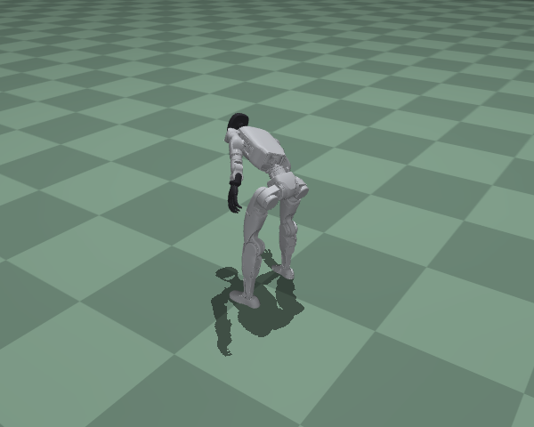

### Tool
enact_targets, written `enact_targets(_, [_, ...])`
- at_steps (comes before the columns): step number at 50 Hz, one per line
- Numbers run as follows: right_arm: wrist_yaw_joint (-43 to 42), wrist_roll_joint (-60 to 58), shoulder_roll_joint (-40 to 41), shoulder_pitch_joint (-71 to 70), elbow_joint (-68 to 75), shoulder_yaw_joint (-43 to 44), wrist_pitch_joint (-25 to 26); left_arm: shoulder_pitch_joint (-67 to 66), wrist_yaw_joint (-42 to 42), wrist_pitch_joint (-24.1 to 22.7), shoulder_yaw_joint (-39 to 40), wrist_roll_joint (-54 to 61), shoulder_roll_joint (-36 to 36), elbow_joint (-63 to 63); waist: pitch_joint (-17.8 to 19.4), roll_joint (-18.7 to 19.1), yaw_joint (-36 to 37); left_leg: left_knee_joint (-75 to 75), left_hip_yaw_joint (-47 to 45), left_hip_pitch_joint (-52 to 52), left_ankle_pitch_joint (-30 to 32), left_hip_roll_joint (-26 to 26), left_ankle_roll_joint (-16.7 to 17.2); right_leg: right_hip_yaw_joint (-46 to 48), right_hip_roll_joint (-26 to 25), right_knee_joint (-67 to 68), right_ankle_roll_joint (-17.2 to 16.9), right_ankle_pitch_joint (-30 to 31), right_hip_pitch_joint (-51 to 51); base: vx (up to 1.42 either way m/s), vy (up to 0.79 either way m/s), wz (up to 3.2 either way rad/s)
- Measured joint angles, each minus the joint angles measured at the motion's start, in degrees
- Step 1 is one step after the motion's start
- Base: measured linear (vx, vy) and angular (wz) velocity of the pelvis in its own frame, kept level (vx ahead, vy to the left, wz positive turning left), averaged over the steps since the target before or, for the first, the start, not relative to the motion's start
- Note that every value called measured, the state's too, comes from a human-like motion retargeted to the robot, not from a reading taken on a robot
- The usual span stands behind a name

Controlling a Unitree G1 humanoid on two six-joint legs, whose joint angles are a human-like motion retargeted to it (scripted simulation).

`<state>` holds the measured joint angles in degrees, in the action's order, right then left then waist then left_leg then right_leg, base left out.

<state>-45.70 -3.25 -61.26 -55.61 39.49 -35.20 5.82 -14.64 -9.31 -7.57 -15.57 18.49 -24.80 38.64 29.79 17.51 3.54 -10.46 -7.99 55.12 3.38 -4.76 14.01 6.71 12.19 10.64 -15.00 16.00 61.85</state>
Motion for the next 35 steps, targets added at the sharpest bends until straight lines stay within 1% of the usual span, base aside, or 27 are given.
enact_targets(1, [-0.77,-0.06,0.95,4.94,-4.38,3.20,0.37,0.44,-1.81,1.08,0.71,3.14,-0.10,-0.11,-0.03,-2.09,0.22,9.24,-0.77,-7.48,3.75,1.90,-1.43,-2.02,0.63,-3.04,0.00,1.26,-3.79,0.14,0.20,-0.75])
enact_targets(2, [-1.00,-0.05,1.64,9.41,-8.73,5.94,0.25,0.88,-3.00,1.94,1.35,4.86,-0.05,0.03,-0.16,-3.77,0.36,15.40,-1.33,-13.31,6.05,3.22,-2.49,-3.43,1.11,-4.88,0.00,1.83,-7.05,0.16,0.22,-0.64])
enact_targets(5, [2.10,0.83,2.30,20.39,-21.62,11.26,-3.01,1.88,-2.78,3.09,2.45,1.03,0.69,2.17,-2.09,-6.40,0.56,14.93,-1.58,-20.14,4.01,3.64,-3.44,-3.97,1.63,-3.16,0.00,-0.78,-13.21,0.12,0.12,-0.37])
enact_targets(10, [10.11,2.31,4.27,35.82,-40.56,16.83,-6.98,2.58,-1.92,5.28,2.66,-7.49,0.54,6.18,-8.21,-11.10,1.72,11.69,-1.59,-28.91,-0.76,3.91,-4.88,-4.37,2.37,-0.31,0.00,-5.54,-22.27,0.15,0.08,-0.20])
enact_targets(13, [15.77,-0.16,5.04,41.89,-50.14,18.35,-7.71,2.49,-1.06,6.43,3.66,-12.87,0.54,8.32,-11.02,-13.61,2.28,7.93,-1.49,-34.52,-4.86,3.43,-5.30,-4.09,2.46,1.77,0.00,-9.14,-28.91,0.20,0.05,-0.16])
enact_targets(17, [21.72,-5.89,5.48,45.36,-59.56,17.77,-7.57,2.84,-1.11,8.04,5.23,-15.59,0.61,10.27,-14.94,-16.62,2.93,7.93,-1.00,-43.02,-7.45,3.71,-5.94,-3.90,2.99,2.48,0.00,-12.57,-37.47,0.20,0.07,-0.05])
enact_targets(20, [26.34,-6.18,6.64,47.13,-65.07,17.28,-8.68,3.41,-0.91,8.97,6.56,-17.68,0.67,11.17,-17.04,-18.27,3.08,7.62,-0.07,-48.98,-9.39,3.63,-6.01,-2.83,3.27,2.39,0.00,-14.92,-44.35,0.20,0.05,0.16])
enact_targets(25, [33.51,0.88,9.73,50.59,-70.94,16.73,-11.14,5.81,-1.20,9.59,7.33,-20.00,0.44,11.39,-19.67,-20.34,3.81,9.22,2.09,-56.93,-10.74,2.95,-5.70,-0.07,2.94,0.85,0.47,-17.29,-53.85,0.15,0.01,0.30])
enact_targets(27, [35.48,1.75,10.41,51.69,-72.24,16.45,-11.69,6.86,-1.50,9.54,7.32,-20.27,0.41,11.06,-20.47,-21.10,4.20,10.41,2.96,-59.31,-10.75,2.70,-5.58,1.02,2.78,0.30,0.70,-17.92,-56.54,0.11,0.00,0.34])
enact_targets(33, [38.14,-4.18,9.87,53.94,-74.01,16.94,-11.73,9.38,-1.96,9.53,6.96,-21.13,0.81,9.94,-22.28,-23.12,5.34,13.79,5.32,-63.67,-10.15,2.34,-5.45,3.84,2.65,-0.78,1.15,-19.15,-61.41,0.07,0.01,0.33])
enact_targets(35, [38.89,-3.93,9.88,55.18,-74.11,17.80,-11.61,9.81,-1.84,9.57,6.79,-21.73,1.04,9.85,-22.83,-23.68,5.80,14.52,5.97,-64.34,-9.94,2.28,-5.46,4.62,2.66,-1.20,1.14,-19.27,-62.38,0.04,0.01,0.28])
